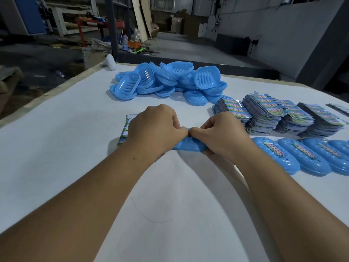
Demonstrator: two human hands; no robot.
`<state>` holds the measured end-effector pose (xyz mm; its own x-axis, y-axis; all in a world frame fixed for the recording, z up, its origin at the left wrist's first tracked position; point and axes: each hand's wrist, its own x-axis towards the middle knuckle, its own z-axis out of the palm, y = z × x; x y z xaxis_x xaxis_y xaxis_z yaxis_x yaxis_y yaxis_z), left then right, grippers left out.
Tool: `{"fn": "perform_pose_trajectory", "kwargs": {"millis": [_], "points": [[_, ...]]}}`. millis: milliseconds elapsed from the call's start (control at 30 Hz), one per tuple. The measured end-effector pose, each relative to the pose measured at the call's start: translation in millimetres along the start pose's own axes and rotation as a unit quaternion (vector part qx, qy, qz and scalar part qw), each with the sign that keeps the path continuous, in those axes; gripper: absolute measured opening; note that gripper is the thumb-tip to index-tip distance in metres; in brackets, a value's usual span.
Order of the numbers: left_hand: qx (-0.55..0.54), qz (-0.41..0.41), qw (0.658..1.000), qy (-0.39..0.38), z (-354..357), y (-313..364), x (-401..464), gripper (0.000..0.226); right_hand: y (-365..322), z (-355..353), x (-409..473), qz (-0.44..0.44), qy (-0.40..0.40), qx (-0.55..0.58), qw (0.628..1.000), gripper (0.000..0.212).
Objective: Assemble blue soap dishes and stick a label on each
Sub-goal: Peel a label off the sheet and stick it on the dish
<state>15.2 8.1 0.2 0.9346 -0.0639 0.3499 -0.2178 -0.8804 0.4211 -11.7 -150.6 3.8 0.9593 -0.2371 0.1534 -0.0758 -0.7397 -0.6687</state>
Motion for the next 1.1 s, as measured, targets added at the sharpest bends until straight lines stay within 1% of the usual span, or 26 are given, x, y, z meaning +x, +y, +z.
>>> {"fn": "perform_pose_trajectory", "kwargs": {"millis": [200,333,533,633,833,967,1033,1100], "points": [[0.1,0.068,0.992,0.026,-5.4,7.4,-4.1,0.025,-0.5,2.0,0.8,-0.015,0.025,-0.042,0.999,0.036],[0.138,0.089,0.986,0.042,-5.5,8.7,-4.6,0.029,-1.2,2.4,-1.2,-0.017,0.036,-0.072,0.997,0.039],[0.135,0.085,0.987,0.039,-4.0,8.7,-4.5,0.031,-0.6,0.3,-0.4,-0.042,0.044,-0.12,0.991,0.05],[0.126,0.078,0.988,0.036,-3.9,7.0,-3.7,0.033,0.2,-0.4,0.1,-0.037,0.043,-0.125,0.99,0.052],[0.109,0.065,0.992,0.026,-3.1,4.7,-3.2,0.036,2.5,-1.9,-0.6,-0.02,0.031,-0.08,0.996,0.046],[0.105,0.063,0.992,0.027,-2.1,3.0,-3.1,0.035,2.3,-1.9,-2.5,-0.02,0.026,-0.069,0.997,0.043],[0.098,0.061,0.993,0.028,-1.9,1.9,-4.1,0.033,3.0,-1.4,-2.8,-0.022,0.035,-0.046,0.998,0.042],[0.064,0.045,0.997,0.028,-3.1,-0.8,-4.4,0.033,5.5,-3.5,-1.7,-0.039,0.06,-0.048,0.996,0.037]]}}
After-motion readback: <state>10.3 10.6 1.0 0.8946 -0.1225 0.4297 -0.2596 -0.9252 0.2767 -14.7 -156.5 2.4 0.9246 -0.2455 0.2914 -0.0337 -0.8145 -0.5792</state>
